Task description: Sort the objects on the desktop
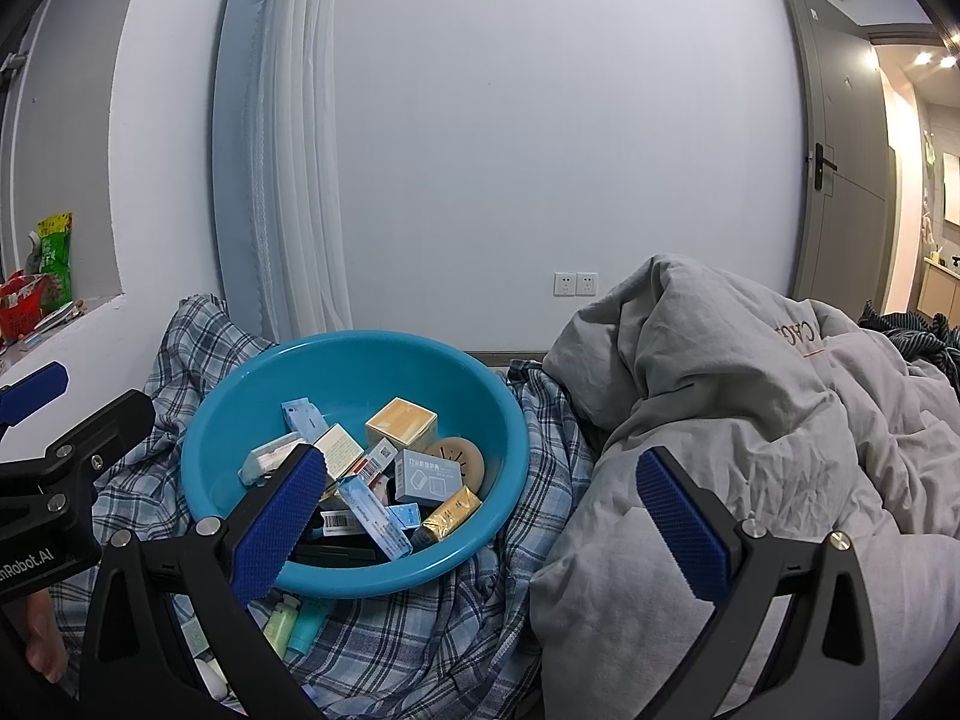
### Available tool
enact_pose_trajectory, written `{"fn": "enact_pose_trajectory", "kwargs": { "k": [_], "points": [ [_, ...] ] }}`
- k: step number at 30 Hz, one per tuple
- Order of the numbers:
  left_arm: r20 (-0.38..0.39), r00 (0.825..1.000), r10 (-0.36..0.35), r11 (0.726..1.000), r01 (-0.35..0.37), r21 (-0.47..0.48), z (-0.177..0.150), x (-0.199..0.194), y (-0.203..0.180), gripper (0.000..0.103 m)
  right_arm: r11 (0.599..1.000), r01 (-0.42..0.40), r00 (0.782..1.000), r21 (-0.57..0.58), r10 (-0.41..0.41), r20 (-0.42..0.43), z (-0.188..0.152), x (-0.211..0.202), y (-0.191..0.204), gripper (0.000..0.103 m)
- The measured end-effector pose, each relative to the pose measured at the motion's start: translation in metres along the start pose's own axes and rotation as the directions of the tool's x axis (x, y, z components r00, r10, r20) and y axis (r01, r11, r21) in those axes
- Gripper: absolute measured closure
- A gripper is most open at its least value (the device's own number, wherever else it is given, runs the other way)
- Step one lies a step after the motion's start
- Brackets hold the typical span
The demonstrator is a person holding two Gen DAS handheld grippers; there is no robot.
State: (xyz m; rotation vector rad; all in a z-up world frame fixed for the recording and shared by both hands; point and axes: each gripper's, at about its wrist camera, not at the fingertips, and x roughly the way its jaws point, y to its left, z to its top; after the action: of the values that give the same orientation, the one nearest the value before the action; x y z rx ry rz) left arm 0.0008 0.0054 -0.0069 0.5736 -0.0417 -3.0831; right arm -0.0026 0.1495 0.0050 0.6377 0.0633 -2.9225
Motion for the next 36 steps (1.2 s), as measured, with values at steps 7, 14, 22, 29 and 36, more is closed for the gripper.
{"fn": "enact_pose_trajectory", "kwargs": {
  "k": [7,14,22,29,36],
  "points": [
    [-0.002,1.000,-0.001,1.000,0.001,0.001,0.0006,0.0002,0.0002,0.000,1.000,-0.001,1.000,0.000,0.001,-0.001,-0.0013,0.0000,-0.0002,0.000],
    [-0.004,1.000,-0.001,1.000,0.001,0.003,-0.0005,0.0000,0.0002,0.000,1.000,-0.001,1.000,0.000,0.001,-0.001,-0.0007,-0.0005,0.0000,0.000],
    [-0.017,1.000,-0.006,1.000,0.006,0.012,-0.0019,0.0007,-0.0005,0.000,1.000,-0.002,1.000,-0.001,0.002,-0.001,-0.0022,0.0001,0.0004,0.000],
    [-0.066,0.998,-0.020,1.000,0.020,-0.011,-0.0028,0.0081,0.0006,0.000,1.000,-0.010,0.999,-0.002,0.010,-0.032,-0.0015,0.0017,0.0004,0.000],
    [-0.069,0.998,-0.011,1.000,0.010,-0.016,-0.0012,0.0095,0.0054,0.000,1.000,-0.015,0.999,0.008,0.015,-0.034,0.0006,-0.0006,-0.0015,0.000]
  ]
}}
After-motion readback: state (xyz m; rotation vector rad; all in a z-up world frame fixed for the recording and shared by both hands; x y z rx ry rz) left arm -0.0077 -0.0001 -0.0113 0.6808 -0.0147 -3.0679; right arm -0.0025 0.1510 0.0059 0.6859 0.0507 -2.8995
